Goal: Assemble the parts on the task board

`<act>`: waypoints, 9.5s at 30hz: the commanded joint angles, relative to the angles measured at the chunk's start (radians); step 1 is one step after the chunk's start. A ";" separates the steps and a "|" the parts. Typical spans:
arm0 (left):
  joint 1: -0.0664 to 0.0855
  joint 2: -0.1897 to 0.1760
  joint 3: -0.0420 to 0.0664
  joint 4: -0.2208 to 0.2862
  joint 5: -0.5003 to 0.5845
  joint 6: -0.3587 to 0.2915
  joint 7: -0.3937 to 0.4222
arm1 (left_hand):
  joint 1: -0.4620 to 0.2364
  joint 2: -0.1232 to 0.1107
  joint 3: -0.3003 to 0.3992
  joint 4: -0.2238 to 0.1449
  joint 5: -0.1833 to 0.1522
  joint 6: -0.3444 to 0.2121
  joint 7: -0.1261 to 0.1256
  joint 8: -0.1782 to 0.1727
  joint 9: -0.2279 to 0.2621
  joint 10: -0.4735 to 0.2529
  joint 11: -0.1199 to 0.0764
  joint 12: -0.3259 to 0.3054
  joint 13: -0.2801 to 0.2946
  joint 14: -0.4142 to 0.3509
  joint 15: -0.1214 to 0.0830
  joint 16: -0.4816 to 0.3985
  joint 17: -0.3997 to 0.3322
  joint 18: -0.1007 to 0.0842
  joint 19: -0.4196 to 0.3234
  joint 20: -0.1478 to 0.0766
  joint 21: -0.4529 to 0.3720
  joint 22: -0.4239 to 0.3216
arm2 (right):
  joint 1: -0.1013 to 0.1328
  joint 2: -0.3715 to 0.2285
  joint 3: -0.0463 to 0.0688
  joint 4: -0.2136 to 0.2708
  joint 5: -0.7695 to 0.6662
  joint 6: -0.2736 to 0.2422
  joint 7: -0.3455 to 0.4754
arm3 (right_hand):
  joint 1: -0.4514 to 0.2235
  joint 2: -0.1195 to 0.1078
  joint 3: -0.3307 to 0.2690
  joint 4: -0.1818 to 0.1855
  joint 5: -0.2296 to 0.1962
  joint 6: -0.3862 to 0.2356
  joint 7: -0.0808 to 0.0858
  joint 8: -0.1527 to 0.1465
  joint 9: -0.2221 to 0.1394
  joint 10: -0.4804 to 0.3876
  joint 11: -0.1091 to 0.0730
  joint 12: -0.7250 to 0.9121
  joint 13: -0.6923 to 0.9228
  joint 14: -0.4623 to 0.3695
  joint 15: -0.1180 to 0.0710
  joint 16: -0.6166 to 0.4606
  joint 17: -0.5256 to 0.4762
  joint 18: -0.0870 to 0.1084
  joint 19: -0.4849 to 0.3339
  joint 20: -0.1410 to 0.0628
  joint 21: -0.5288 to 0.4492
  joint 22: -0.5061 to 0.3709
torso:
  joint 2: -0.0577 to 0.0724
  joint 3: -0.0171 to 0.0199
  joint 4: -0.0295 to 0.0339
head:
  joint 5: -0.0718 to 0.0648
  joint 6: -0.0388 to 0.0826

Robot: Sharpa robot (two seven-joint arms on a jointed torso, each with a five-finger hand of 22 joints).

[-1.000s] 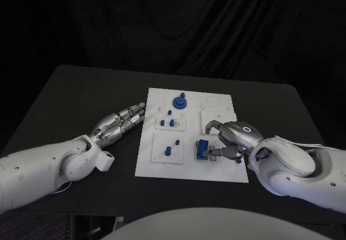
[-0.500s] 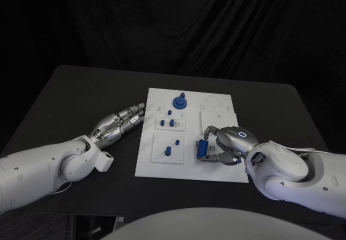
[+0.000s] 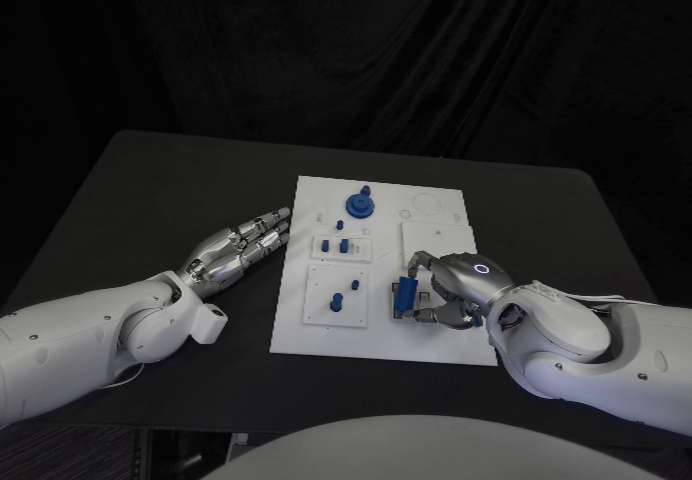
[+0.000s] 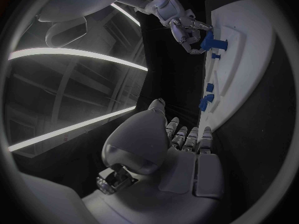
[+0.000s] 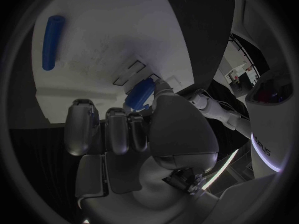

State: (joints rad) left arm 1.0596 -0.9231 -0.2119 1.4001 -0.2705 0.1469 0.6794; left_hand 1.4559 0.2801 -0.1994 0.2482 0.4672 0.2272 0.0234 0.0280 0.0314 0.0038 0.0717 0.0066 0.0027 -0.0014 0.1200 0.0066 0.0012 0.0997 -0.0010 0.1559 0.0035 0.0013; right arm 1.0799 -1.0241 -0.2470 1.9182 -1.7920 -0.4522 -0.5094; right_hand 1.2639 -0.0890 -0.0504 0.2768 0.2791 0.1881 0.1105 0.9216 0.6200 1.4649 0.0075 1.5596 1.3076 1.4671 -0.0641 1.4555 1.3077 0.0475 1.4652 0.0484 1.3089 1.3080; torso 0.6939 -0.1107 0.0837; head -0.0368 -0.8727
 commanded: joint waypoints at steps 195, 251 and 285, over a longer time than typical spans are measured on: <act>-0.012 0.005 0.001 -0.006 0.006 0.022 0.089 | -0.004 0.000 0.018 0.008 0.000 -0.004 -0.006 0.004 0.001 0.006 0.012 -0.003 0.001 0.001 0.030 -0.007 -0.001 0.011 0.002 0.035 -0.003 -0.001 | 0.037 -0.188 -0.001 0.036 0.223 0.229 -0.148 | -0.113 0.049 0.066 0.010 0.378 0.376 -0.022 -0.112 -0.260 0.106 -0.010 0.011 0.263 0.103 0.000 0.115 0.261 -0.046 0.103 -0.003 0.258 0.261 | 0.000 0.0007 0.0001 | -0.079 0.000; -0.015 0.015 0.001 -0.016 0.006 0.036 0.079 | 0.007 0.002 0.034 -0.009 0.003 0.000 0.009 0.005 0.002 0.017 0.018 0.000 0.004 0.001 0.034 -0.007 -0.001 0.013 0.002 0.040 -0.002 0.000 | 0.114 -0.154 0.000 0.059 1.159 -0.129 0.023 | 0.041 0.024 0.362 -0.144 0.380 0.580 -0.032 -0.241 -0.210 0.106 -0.003 0.011 0.263 0.092 0.005 0.095 0.203 -0.035 0.082 0.004 0.222 0.247 | 0.001 -0.0006 0.0009 | -0.063 0.000; -0.016 0.020 0.001 -0.019 0.006 0.042 0.073 | 0.006 0.000 0.035 -0.010 0.003 0.001 0.010 0.005 0.002 0.018 0.019 0.000 0.005 0.001 0.036 -0.007 -0.001 0.012 0.002 0.041 -0.002 0.000 | 0.112 -0.069 0.000 -0.010 1.355 -0.053 0.010 | 0.009 0.031 0.357 -0.139 0.344 0.559 -0.030 -0.253 -0.197 0.106 -0.002 0.011 0.263 0.090 0.005 0.093 0.195 -0.033 0.079 0.002 0.216 0.244 | 0.001 0.0003 0.0000 | -0.061 0.000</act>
State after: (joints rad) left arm 1.0465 -0.9059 -0.2110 1.3806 -0.2689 0.1755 0.6869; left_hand 1.4558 0.2801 -0.1675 0.2384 0.4664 0.2289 0.0251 0.0280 0.0321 0.0157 0.0909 0.0066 0.0063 -0.0015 0.1483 0.0067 0.0012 0.0998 -0.0013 0.1913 0.0036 0.0022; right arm 1.1942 -1.0947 -0.2472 1.9091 -0.4458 -0.5218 -0.4995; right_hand 1.2811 -0.0579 0.3130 0.1365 0.6294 0.7394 0.0918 0.6716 0.4219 1.4685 0.0110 1.5683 1.3075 1.4686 -0.0551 1.5525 1.3073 0.0156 1.4634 0.0538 1.5295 1.3077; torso 0.6944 -0.1104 0.0837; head -0.0969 -0.8727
